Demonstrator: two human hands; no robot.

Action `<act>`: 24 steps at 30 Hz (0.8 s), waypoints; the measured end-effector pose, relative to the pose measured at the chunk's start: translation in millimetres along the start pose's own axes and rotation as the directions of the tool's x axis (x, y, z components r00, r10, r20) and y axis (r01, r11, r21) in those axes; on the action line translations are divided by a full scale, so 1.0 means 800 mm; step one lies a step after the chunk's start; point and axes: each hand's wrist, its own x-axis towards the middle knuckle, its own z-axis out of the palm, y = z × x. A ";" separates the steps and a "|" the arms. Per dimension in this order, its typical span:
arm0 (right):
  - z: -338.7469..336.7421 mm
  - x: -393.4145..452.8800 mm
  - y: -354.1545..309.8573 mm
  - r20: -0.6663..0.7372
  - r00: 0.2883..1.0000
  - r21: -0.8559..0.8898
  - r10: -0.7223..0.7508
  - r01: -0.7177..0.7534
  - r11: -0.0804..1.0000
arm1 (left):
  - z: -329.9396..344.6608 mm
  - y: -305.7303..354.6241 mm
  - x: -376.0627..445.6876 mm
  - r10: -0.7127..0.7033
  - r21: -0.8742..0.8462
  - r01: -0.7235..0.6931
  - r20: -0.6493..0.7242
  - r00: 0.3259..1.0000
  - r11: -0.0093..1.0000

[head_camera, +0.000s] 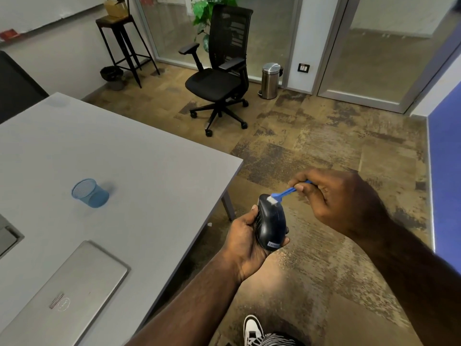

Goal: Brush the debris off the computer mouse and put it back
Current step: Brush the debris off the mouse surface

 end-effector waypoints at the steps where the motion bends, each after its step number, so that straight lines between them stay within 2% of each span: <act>1: -0.001 0.000 0.000 -0.004 1.000 -0.004 -0.005 0.005 1.000 | 0.000 0.000 0.000 0.003 -0.007 -0.003 0.003 1.000 1.000; 5: -0.005 -0.005 -0.002 0.104 0.993 0.131 -0.048 0.034 0.991 | -0.001 -0.002 -0.001 0.022 -0.010 -0.022 0.014 1.000 1.000; 10: 0.001 -0.005 0.001 -0.017 0.999 0.055 0.028 -0.027 0.998 | -0.003 -0.001 -0.002 0.009 -0.045 -0.009 0.012 1.000 0.999; 15: 0.000 -0.011 -0.003 0.089 0.996 0.155 -0.011 -0.003 0.988 | -0.004 -0.005 -0.001 0.018 -0.030 -0.018 0.003 1.000 0.999; 20: -0.001 -0.011 0.001 -0.056 0.998 -0.012 0.039 -0.040 0.999 | -0.003 -0.008 -0.001 -0.007 -0.039 0.008 0.013 1.000 0.999; 24: -0.001 -0.017 -0.001 0.005 1.000 0.109 0.002 -0.002 0.994 | -0.004 -0.004 0.000 0.015 -0.018 -0.015 0.011 1.000 1.000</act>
